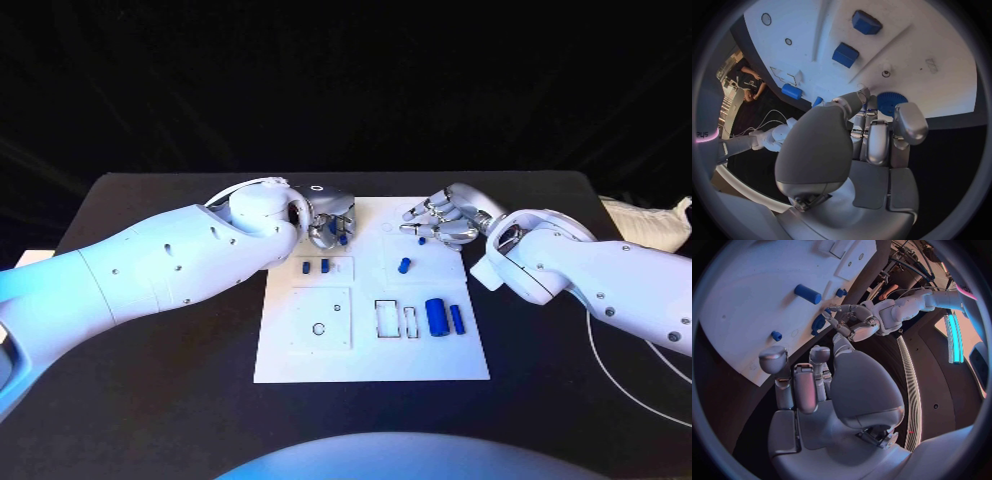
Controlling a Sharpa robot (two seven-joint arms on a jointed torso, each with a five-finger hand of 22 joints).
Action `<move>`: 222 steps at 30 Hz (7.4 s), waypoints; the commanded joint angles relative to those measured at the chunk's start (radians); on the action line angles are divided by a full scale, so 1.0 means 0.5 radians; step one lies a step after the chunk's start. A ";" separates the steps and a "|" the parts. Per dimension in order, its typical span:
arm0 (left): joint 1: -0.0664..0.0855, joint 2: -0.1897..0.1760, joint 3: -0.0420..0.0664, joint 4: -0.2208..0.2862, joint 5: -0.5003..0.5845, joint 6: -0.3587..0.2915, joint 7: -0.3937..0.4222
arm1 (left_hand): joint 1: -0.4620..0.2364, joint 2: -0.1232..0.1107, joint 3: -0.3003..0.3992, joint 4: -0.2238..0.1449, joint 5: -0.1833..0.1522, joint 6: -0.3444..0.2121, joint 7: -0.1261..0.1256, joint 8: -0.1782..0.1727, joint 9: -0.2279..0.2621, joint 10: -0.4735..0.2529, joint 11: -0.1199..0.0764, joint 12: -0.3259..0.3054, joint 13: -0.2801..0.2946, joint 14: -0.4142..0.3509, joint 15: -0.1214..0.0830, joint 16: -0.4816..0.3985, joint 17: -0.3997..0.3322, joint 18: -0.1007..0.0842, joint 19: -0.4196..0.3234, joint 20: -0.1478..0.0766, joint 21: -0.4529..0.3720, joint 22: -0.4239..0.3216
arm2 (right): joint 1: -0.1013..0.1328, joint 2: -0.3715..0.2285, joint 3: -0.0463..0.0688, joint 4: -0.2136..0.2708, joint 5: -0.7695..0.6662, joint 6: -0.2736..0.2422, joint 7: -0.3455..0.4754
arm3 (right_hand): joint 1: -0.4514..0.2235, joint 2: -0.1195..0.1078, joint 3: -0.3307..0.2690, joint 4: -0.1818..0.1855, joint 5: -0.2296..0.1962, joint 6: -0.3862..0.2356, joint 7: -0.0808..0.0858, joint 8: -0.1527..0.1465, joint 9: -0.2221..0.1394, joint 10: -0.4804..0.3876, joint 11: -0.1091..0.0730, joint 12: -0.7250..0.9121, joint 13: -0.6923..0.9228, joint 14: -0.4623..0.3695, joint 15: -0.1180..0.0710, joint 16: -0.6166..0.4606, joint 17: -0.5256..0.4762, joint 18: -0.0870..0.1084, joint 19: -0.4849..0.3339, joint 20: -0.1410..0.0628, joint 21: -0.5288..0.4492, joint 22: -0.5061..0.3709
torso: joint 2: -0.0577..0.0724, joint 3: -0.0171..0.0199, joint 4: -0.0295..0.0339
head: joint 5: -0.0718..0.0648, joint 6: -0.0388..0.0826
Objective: Assemble the parts on the task board
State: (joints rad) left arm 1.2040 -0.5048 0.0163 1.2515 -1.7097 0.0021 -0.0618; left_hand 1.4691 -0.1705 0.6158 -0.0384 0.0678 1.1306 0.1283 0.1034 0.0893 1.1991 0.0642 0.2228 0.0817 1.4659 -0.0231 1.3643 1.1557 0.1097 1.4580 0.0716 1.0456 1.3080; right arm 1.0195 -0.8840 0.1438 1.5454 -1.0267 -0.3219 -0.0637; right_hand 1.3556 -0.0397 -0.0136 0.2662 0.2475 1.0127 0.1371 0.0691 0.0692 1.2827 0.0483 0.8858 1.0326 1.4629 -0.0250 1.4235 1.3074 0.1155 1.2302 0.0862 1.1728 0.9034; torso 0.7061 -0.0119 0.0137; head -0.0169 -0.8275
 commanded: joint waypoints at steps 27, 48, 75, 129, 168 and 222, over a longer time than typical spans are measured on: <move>0.007 -0.257 0.048 0.145 0.196 0.024 -0.064 | -0.112 -0.037 -0.019 -0.001 -0.010 0.047 0.003 -0.028 -0.009 0.053 -0.006 -0.076 0.003 0.053 0.005 0.003 -0.026 -0.031 -0.005 0.015 0.022 0.096 | -0.002 -0.002 0.000 -0.005 -0.006 0.011 0.023 | 0.005 0.020 -0.016 -0.006 0.011 -0.011 0.001 -0.003 0.000 -0.014 0.003 0.010 0.003 0.122 0.003 -0.012 0.094 0.026 -0.017 -0.002 -0.009 -0.003 | 0.000 -0.0004 0.003 | 0.021 0.008; 0.002 -0.235 0.042 0.137 0.197 0.107 -0.050 | -0.118 -0.032 -0.031 -0.003 -0.010 0.068 -0.002 -0.026 -0.008 0.079 -0.013 -0.081 0.011 0.051 0.001 0.001 -0.031 -0.028 -0.010 0.014 0.014 0.096 | -0.002 -0.005 0.000 -0.002 -0.006 0.012 0.021 | 0.005 0.020 -0.016 -0.006 0.011 -0.011 0.001 -0.003 0.000 -0.014 0.003 0.010 0.003 0.122 0.003 -0.012 0.094 0.026 -0.017 -0.002 -0.009 -0.003 | 0.000 0.0009 0.001 | 0.021 -0.007; 0.002 -0.226 0.040 0.124 0.167 0.201 -0.103 | -0.147 -0.034 -0.067 0.009 -0.015 0.086 -0.006 -0.029 -0.008 0.098 -0.018 -0.096 0.021 0.048 -0.003 -0.001 -0.039 -0.027 -0.013 0.012 0.009 0.098 | -0.002 -0.003 0.000 -0.003 -0.006 0.013 0.021 | 0.007 0.021 -0.020 -0.006 0.013 -0.012 0.001 -0.003 0.001 -0.016 0.004 0.008 0.001 0.121 0.003 -0.015 0.091 0.027 -0.020 -0.002 -0.014 -0.010 | 0.000 0.0009 0.001 | 0.023 -0.021; 0.002 -0.171 0.027 0.074 0.166 0.233 -0.142 | -0.183 -0.056 -0.173 0.051 -0.015 -0.039 0.027 -0.085 -0.045 -0.058 0.034 -0.222 0.001 0.011 0.038 -0.034 -0.122 -0.016 -0.047 0.040 -0.092 0.072 | -0.002 0.002 0.000 -0.005 -0.005 0.017 0.023 | 0.009 0.024 -0.024 -0.005 0.014 -0.012 0.001 -0.003 0.001 -0.016 0.004 0.011 0.002 0.121 0.004 -0.017 0.090 0.027 -0.020 -0.002 -0.016 -0.011 | -0.001 0.0009 0.000 | 0.012 -0.026; 0.006 -0.504 0.036 0.267 1.388 -0.535 0.031 | -0.064 -0.038 0.044 0.017 -0.011 -0.089 0.072 -0.017 -0.037 -0.093 0.065 -0.211 -0.026 -0.119 0.053 -0.242 -0.509 0.067 -0.187 0.054 -0.582 -0.097 | 0.020 -0.033 0.001 -0.053 -0.660 0.021 0.023 | 0.510 0.032 0.143 -0.209 -0.109 0.054 0.043 0.024 0.003 -0.338 0.056 -1.288 -1.279 0.090 0.036 -0.289 -0.187 0.057 -0.073 0.016 -0.172 -0.199 | -0.005 -0.0021 0.004 | 0.007 0.033; -0.096 -0.783 -0.033 0.658 3.509 -0.550 0.684 | -0.189 -0.005 -0.227 0.103 -0.012 -0.133 0.088 -0.039 -0.044 -0.133 0.070 -0.056 -0.011 -0.424 0.069 -0.680 -1.206 0.144 -0.405 0.075 -1.243 -0.423 | 0.050 0.095 -0.040 -0.083 -1.531 0.463 -0.195 | 0.402 -0.086 0.481 -0.174 -0.267 0.179 0.013 -0.008 -0.003 -0.325 0.081 -1.610 -1.852 0.100 0.062 -0.241 -0.169 0.047 -0.068 0.024 -0.109 -0.120 | -0.002 -0.0231 0.016 | -0.047 0.089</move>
State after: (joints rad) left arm 1.1558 -0.8979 -0.0008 1.5789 0.0372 -0.2948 0.2746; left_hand 1.3683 -0.1763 0.5065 0.0147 0.0650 1.0714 0.1726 0.0864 0.0677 1.1415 0.0998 0.1892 0.0757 1.2616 0.0093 1.0272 0.5536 0.1634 1.2629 0.1091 0.4275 1.0972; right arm 1.0468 -0.8399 0.1261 1.5032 -1.7994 -0.0983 -0.1714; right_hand 1.5663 -0.0821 0.2226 0.1793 0.1195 1.1028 0.1378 0.0691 0.0680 1.1138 0.0895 0.0840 0.1070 1.4647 -0.0018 1.2996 1.2218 0.1470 1.1924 0.0944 1.1136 0.8431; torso 0.7050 -0.0232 0.0215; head -0.0408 -0.7820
